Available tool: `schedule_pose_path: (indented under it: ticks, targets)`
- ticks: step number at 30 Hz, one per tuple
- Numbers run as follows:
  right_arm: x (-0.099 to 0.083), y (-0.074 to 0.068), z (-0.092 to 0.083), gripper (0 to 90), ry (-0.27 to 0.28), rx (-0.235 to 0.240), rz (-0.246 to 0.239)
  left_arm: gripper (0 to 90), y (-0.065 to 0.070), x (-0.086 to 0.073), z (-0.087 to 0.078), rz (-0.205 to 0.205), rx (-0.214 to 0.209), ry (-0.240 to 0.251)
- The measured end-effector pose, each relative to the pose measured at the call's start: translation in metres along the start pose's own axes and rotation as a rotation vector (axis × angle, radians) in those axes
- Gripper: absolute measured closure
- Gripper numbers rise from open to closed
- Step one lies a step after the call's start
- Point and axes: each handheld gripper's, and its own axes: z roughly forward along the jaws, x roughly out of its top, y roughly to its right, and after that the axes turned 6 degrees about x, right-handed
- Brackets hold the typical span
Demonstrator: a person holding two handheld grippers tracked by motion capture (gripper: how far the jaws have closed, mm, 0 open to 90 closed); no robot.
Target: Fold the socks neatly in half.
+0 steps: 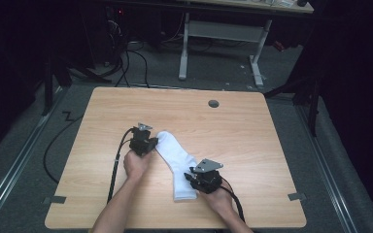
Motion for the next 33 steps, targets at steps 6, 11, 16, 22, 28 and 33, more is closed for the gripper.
schedule_pose_path:
  ticks: [6, 11, 16, 22, 28, 33]
  targets:
    - [0.0, 0.0, 0.0, 65.8, 0.0, 0.0, 0.001, 87.8, -0.001, 0.001, -0.005, 0.0, -0.013, 0.012]
    - [0.0, 0.0, 0.0, 65.8, 0.0, -0.001, 0.001, 87.9, -0.002, 0.004, -0.013, -0.002, -0.032, 0.049]
    - [0.0, 0.0, 0.0, 65.8, -0.003, 0.0, 0.002, 87.9, 0.002, 0.005, -0.02, 0.01, -0.051, 0.07]
    - [0.0, 0.0, 0.0, 65.8, 0.001, -0.002, -0.002, 87.9, 0.008, 0.007, -0.03, 0.045, -0.086, 0.093]
    - [0.0, 0.0, 0.0, 65.8, -0.001, -0.004, -0.003, 87.9, 0.018, 0.008, -0.04, 0.086, -0.125, 0.112]
    - [0.0, 0.0, 0.0, 65.8, -0.002, -0.002, -0.004, 87.9, 0.029, 0.006, -0.046, 0.137, -0.155, 0.113]
